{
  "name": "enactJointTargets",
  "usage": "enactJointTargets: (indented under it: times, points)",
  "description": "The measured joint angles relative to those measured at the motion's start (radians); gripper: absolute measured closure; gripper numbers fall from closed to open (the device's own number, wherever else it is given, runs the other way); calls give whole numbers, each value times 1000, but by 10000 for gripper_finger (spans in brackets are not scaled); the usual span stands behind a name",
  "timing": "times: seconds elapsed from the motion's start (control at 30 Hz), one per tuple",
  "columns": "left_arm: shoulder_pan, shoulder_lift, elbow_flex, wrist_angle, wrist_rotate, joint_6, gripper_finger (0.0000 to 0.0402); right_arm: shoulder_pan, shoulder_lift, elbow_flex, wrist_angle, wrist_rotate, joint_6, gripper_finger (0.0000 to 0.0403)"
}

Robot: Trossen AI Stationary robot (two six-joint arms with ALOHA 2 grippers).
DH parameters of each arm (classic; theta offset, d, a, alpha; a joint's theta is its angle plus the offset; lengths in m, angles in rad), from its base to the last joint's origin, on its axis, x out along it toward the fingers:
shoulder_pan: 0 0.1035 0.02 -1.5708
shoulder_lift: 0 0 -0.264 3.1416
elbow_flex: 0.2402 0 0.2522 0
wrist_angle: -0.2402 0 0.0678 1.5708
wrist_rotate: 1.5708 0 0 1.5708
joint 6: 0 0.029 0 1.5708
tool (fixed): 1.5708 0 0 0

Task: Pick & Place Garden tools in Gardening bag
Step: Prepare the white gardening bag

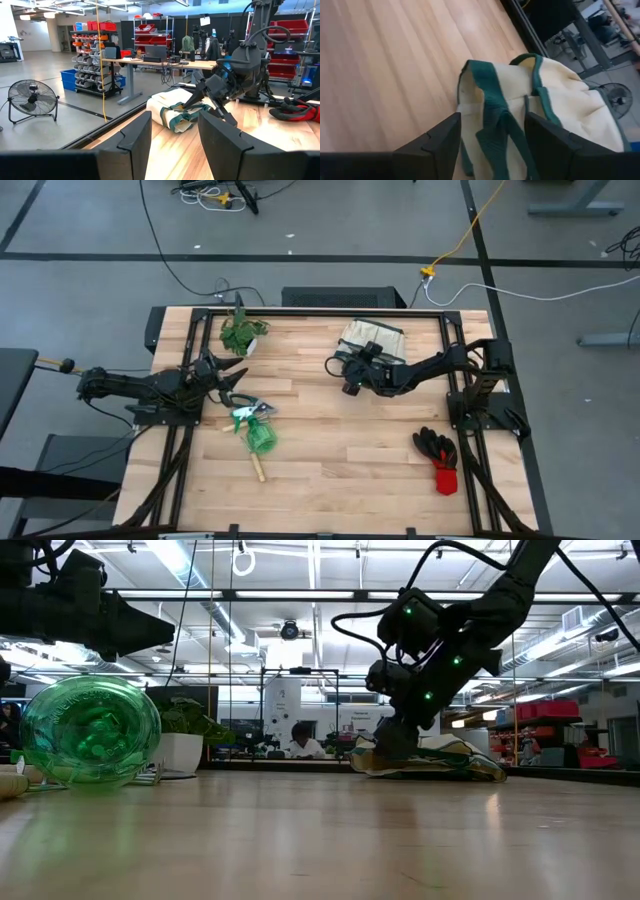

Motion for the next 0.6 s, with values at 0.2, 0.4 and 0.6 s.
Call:
enactJointTargets:
  times: [0.2,0.4,0.6]
  points:
    - [0,0,0,0,0,0,234,0,0,0,7,-9,0,181]
    - [0,0,0,0,0,0,234,-1,1,0,17,5,-4,181]
    - [0,0,0,0,0,0,234,-2,25,-1,26,-1,-4,181]
